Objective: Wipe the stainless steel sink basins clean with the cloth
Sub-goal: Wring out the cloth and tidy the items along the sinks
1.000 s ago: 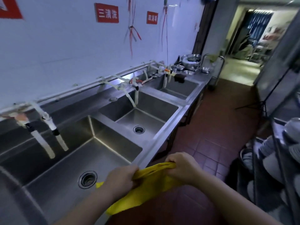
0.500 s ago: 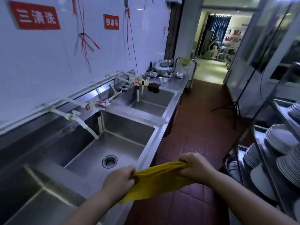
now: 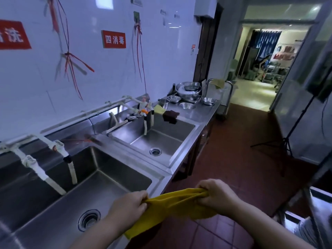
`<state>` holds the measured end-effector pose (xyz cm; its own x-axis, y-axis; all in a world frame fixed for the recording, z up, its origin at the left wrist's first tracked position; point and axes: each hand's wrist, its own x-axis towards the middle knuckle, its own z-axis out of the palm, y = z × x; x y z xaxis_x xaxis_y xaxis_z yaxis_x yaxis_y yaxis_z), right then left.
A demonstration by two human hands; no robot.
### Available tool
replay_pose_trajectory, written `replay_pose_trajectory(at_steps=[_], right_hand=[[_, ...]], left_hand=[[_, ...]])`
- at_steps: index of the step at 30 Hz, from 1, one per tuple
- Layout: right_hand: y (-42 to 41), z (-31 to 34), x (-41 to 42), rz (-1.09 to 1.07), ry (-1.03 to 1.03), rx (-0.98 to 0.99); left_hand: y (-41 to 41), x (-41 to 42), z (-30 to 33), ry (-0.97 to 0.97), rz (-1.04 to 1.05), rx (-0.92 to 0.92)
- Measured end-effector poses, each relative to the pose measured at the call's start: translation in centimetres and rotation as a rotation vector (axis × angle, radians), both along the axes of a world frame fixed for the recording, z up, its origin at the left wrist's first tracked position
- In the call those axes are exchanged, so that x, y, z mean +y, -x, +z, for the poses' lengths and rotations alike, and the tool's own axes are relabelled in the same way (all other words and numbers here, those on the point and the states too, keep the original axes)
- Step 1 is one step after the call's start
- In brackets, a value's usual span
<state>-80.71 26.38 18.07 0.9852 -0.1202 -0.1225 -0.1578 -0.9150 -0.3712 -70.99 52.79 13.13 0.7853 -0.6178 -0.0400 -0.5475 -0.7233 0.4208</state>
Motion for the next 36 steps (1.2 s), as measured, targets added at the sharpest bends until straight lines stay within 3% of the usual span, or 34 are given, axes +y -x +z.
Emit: replay_pose_trajectory(at_steps=[14,28,36], right_hand=[[-14.4,-1.8,-16.2,0.062,-0.071,-0.038],[-38.1,0.2,-27.1,0.119,-0.003,-0.059],[-52.1,2.7,-29.0,0.275,-0.032,-0.130]], left_hand=[[-12.4,-15.1,0.0,0.017,0.102,-0.043],[-34.8,-25.8,0.1,0.136,0.210,-0.055],[-46.5,-27.3,3.6,0.018,0.308,-0.511]])
